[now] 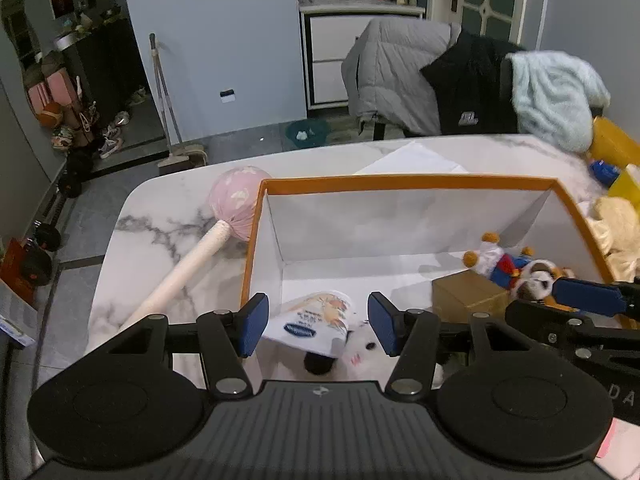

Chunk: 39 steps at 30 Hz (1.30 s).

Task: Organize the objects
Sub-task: 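Lower and open both grippers, releasing jar and cardboard box into the orange box, then move left gripper to the pink crochet bunny while right gripper approaches the pink phone case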

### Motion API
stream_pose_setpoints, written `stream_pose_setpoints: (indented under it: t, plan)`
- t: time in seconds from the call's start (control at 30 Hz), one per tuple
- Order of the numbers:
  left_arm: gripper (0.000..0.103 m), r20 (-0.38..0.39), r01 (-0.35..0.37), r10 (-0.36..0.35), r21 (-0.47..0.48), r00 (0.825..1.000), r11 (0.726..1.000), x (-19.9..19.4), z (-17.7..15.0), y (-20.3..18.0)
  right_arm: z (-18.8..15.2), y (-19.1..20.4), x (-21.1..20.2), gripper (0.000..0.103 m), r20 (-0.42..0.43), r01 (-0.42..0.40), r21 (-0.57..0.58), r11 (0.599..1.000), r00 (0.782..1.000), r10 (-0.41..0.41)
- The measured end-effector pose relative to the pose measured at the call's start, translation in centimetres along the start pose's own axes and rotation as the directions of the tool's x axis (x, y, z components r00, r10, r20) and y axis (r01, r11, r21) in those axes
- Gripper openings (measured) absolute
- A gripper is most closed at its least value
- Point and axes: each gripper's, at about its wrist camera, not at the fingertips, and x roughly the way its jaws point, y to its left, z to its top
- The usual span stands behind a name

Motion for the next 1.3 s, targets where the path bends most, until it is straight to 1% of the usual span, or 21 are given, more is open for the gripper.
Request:
stream_pose_setpoints:
  t: [0.07,0.23,0.33,0.53,0.7,0.8,0.93,1.07,1.13,1.2,1.3]
  plan:
    - [0.065,0.007,0.020,-0.019,-0.012,1.000,1.000,-1.0,-0.5,0.1,-0.1,0.1,-1.0,0.054,0.011,-0.010,-0.006,1.000,1.000,0.010]
    - [0.065,0.021,0.013,-0.013,0.011,1.000,1.000,-3.2,-1.4,-0.3,-0.4,0.6,-3.6,0.054,0.042,-0.035,-0.025,0.999,0.998,0.036]
    - [0.065,0.042,0.029,-0.029,0.000,0.999,1.000,-4.9,-1.9,-0.3,-0.7,0.6,-5.1,0.054,0.053,-0.056,-0.030,0.998,0.997,0.058]
    - [0.065,0.085,0.116,-0.112,-0.039,0.990,0.992,-8.2,-3.8,0.1,-1.6,0.2,-8.6,0.054,0.083,-0.084,-0.049,0.995,0.993,0.087]
    - [0.066,0.111,0.184,-0.177,-0.053,0.978,0.982,-10.3,-6.6,0.0,-3.1,-1.3,-11.5,0.055,0.098,-0.087,-0.055,0.995,0.991,0.092]
    - [0.066,0.104,0.226,-0.220,-0.055,0.970,0.973,-10.4,-8.3,-0.2,-4.0,-2.3,-12.8,0.055,0.101,-0.083,-0.046,0.995,0.991,0.087]
    - [0.066,0.074,0.233,-0.231,-0.031,0.970,0.972,-9.7,-9.9,-0.7,-5.0,-3.2,-14.5,0.055,0.116,-0.088,-0.038,0.995,0.989,0.091]
    - [0.066,0.078,0.254,-0.250,-0.045,0.965,0.966,-9.6,-10.5,-1.0,-5.9,-3.7,-15.8,0.055,0.124,-0.099,-0.048,0.994,0.987,0.104]
    - [0.066,0.096,0.262,-0.257,-0.042,0.962,0.964,-9.9,-10.8,-1.1,-6.6,-3.8,-16.0,0.056,0.116,-0.098,-0.057,0.994,0.988,0.104]
    - [0.073,0.113,0.259,-0.253,-0.037,0.961,0.965,-10.1,-11.3,-1.3,-7.1,-3.9,-15.6,0.056,0.097,-0.093,-0.062,0.994,0.990,0.098]
    - [0.073,0.106,0.270,-0.265,-0.031,0.958,0.962,-9.9,-11.5,-1.7,-7.6,-4.0,-14.9,0.056,0.071,-0.082,-0.076,0.994,0.994,0.088]
